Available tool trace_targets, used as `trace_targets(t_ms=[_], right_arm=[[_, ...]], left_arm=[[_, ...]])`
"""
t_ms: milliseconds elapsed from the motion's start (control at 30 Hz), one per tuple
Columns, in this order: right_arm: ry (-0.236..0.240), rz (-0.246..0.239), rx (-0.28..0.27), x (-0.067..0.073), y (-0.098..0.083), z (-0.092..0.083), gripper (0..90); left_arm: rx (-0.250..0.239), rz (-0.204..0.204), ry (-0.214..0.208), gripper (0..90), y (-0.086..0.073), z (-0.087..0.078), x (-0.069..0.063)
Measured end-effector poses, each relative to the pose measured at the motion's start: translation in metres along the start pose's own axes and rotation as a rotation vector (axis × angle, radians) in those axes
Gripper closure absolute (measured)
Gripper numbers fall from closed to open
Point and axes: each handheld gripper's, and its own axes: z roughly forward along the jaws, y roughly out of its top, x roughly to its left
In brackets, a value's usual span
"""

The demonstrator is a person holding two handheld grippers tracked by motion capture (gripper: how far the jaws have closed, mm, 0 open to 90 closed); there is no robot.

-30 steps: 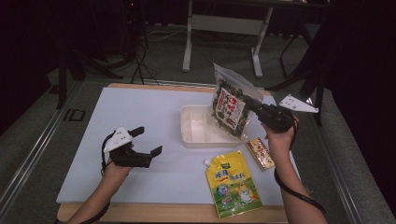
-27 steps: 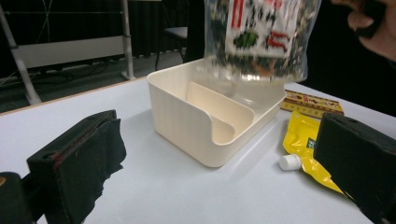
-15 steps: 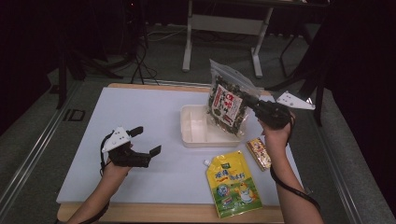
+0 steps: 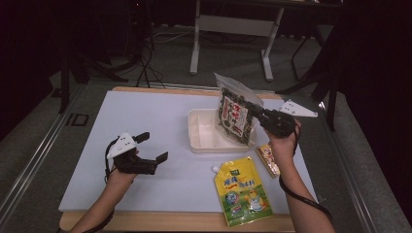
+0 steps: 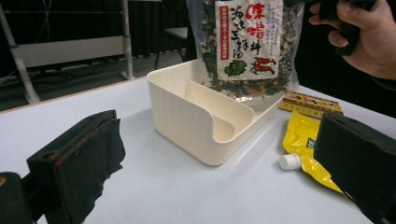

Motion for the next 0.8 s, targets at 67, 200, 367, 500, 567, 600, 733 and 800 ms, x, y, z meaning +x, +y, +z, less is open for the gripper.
trace_targets(t_ms=[67, 200, 367, 500, 567, 600, 733, 800], right_arm=[[0.003, 0.010, -0.001, -0.001, -0.002, 0.002, 78.5], [0.014, 0.079, -0.015, -0.007, -0.010, 0.004, 78.5], [0.010, 0.091, -0.023, -0.011, -0.014, 0.005, 78.5], [0.020, 0.068, -0.005, -0.007, -0.018, 0.009, 78.6], [0.013, 0.079, 0.003, -0.008, -0.023, 0.010, 78.6], [0.014, 0.099, -0.008, -0.012, -0.026, 0.008, 78.6], [0.003, 0.138, -0.019, -0.020, -0.032, -0.001, 78.1], [-0.007, 0.111, -0.006, -0.017, -0.030, -0.001, 77.7]], left_arm=[[0.001, -0.002, -0.002, 0.8, 0.000, 0.000, 0.000], [0.003, -0.007, 0.002, 0.7, -0.001, 0.000, 0.001], [0.004, -0.005, 0.002, 0.7, -0.002, 0.000, 0.001], [0.006, -0.007, 0.000, 0.8, -0.003, 0.000, 0.001], [0.005, -0.009, 0.000, 0.7, -0.003, 0.000, 0.002], [0.007, -0.010, -0.001, 0.7, -0.003, 0.001, 0.002], [0.011, -0.011, 0.002, 0.8, -0.004, 0.002, 0.003], [0.010, -0.015, 0.001, 0.7, -0.004, 0.003, 0.003]])
